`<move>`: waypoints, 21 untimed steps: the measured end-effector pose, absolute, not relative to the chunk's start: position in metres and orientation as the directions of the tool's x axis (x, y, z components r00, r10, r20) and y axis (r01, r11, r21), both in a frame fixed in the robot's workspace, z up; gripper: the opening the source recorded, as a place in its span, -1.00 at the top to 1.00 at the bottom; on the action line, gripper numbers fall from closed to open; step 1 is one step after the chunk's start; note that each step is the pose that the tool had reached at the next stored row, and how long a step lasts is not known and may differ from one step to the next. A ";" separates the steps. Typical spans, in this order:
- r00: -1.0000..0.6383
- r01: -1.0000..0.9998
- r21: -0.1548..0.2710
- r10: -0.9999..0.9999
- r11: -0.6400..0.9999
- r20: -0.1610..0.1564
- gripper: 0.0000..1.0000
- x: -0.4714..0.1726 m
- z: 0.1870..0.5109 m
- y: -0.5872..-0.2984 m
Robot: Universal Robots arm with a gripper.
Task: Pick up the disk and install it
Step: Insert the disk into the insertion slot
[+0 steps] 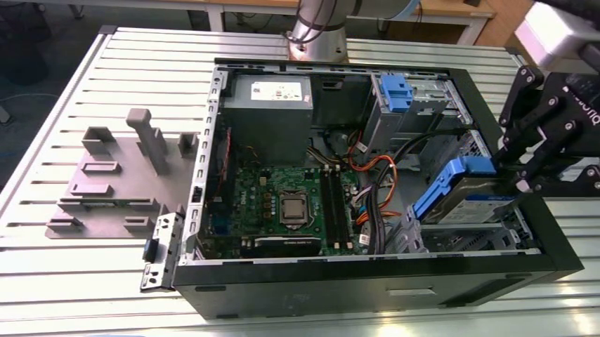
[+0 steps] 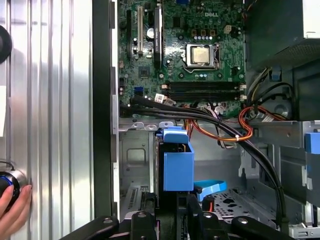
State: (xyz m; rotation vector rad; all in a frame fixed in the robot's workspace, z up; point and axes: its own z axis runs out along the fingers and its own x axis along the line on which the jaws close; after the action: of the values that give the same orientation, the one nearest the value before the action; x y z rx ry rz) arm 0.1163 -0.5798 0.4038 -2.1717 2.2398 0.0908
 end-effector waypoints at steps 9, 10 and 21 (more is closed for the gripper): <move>-0.032 -0.999 0.028 -0.998 0.030 -0.055 0.31 0.116 0.387 -0.580; -0.032 -0.999 0.027 -0.998 0.030 -0.055 0.31 0.116 0.386 -0.580; -0.032 -0.999 0.028 -0.998 0.030 -0.055 0.29 0.116 0.381 -0.580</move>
State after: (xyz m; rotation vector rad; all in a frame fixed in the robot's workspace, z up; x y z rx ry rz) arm 0.1163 -0.5803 0.3814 -2.1718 2.2401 0.0904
